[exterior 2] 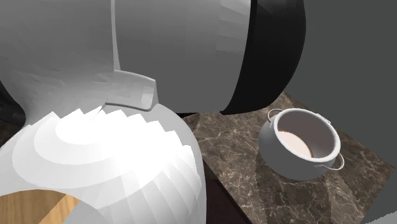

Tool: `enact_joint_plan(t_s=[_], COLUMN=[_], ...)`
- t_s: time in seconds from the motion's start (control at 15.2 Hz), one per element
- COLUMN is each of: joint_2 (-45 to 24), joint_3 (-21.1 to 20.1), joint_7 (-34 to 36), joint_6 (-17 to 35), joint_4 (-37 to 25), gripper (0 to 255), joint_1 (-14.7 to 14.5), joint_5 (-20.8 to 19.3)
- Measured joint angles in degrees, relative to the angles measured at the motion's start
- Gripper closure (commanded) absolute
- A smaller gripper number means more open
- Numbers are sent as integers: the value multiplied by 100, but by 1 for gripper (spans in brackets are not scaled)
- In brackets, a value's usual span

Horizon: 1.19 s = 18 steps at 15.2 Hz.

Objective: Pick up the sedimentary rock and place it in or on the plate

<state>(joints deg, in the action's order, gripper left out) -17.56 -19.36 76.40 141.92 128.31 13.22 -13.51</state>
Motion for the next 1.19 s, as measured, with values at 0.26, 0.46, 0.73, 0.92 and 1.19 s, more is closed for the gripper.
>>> enact_joint_plan(t_s=[0.26, 0.46, 0.73, 0.92, 1.19], joint_2=[0, 0, 132, 329, 559], joint_3=[0, 0, -44, -100, -157], joint_7=[0, 0, -59, -159, -268], joint_6=[1, 1, -126, -322, -564], joint_4=[0, 0, -6, -23, -57], gripper=[255, 255, 255, 255, 255], joint_1=[0, 0, 25, 67, 104], joint_5=[0, 0, 87, 218, 369])
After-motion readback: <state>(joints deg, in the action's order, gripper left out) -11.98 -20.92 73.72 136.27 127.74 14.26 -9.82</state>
